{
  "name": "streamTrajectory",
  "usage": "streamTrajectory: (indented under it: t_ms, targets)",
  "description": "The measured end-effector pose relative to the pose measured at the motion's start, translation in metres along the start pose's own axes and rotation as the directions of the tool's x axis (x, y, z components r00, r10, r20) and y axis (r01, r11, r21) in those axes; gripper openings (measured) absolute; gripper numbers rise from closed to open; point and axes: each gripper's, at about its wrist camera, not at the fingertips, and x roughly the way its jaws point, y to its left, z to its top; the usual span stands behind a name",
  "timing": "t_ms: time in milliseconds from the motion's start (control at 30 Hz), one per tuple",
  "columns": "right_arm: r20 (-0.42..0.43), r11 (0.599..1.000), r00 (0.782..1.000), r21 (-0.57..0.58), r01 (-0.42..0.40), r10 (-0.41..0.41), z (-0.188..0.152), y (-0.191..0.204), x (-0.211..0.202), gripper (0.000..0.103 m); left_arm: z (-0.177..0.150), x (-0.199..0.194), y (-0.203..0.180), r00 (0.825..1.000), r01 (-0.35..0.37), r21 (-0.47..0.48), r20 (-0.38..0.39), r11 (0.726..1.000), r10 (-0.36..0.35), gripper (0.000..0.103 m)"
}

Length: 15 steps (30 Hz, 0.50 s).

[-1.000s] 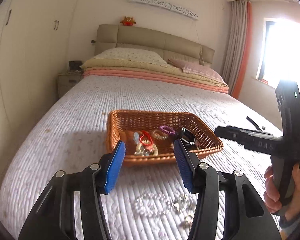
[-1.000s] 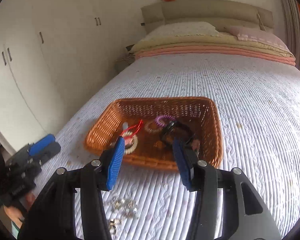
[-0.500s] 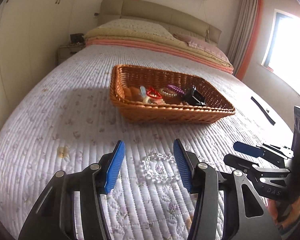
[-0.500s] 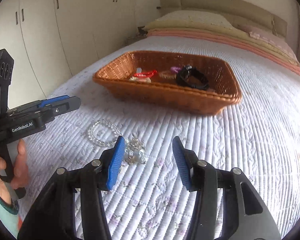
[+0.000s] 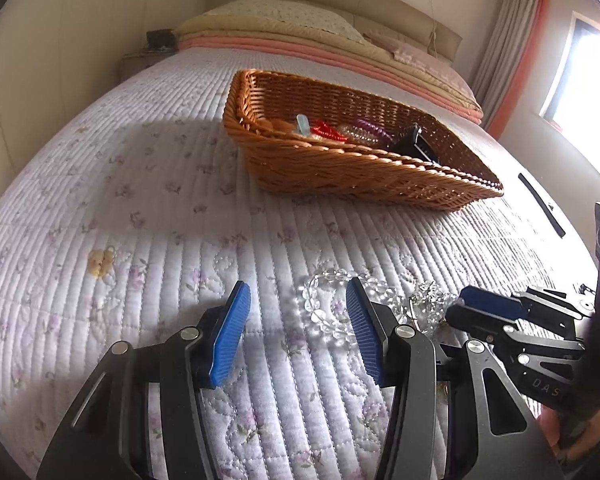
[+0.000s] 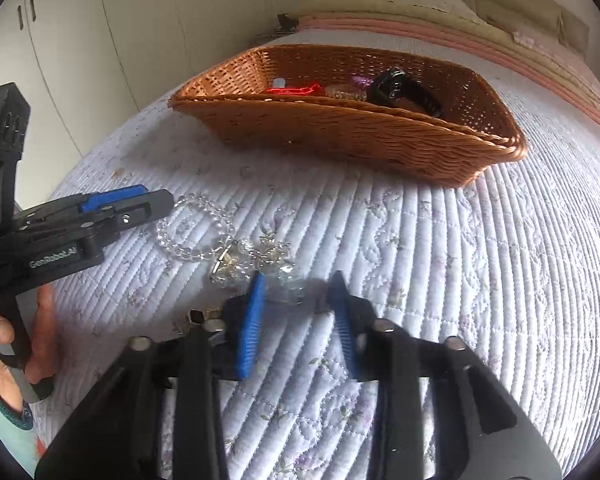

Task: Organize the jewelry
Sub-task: 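Move the left tool to the clear bead bracelet while the right tool reaches the silver earrings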

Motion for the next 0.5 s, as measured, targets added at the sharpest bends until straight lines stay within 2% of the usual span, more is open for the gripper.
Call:
streamTrajectory:
  t_ms: [133, 300, 500]
  targets:
    - [0.010, 1.000, 1.000, -0.023, -0.003, 0.003, 0.000, 0.006, -0.003, 0.008, -0.001, 0.003, -0.001, 1.000, -0.013, 0.008, -0.008, 1.000, 0.013, 0.048]
    - [0.095, 0.999, 0.994, -0.002, -0.054, 0.054, 0.005, 0.006, -0.022, 0.008, -0.002, 0.004, -0.003, 1.000, -0.021, 0.013, -0.008, 1.000, 0.021, 0.048]
    - [0.146, 0.996, 0.986, 0.014, -0.088, 0.085, 0.013, 0.007, -0.038, 0.008, -0.002, 0.004, -0.002, 1.000, -0.020, 0.007, -0.006, 1.000, 0.020, 0.046]
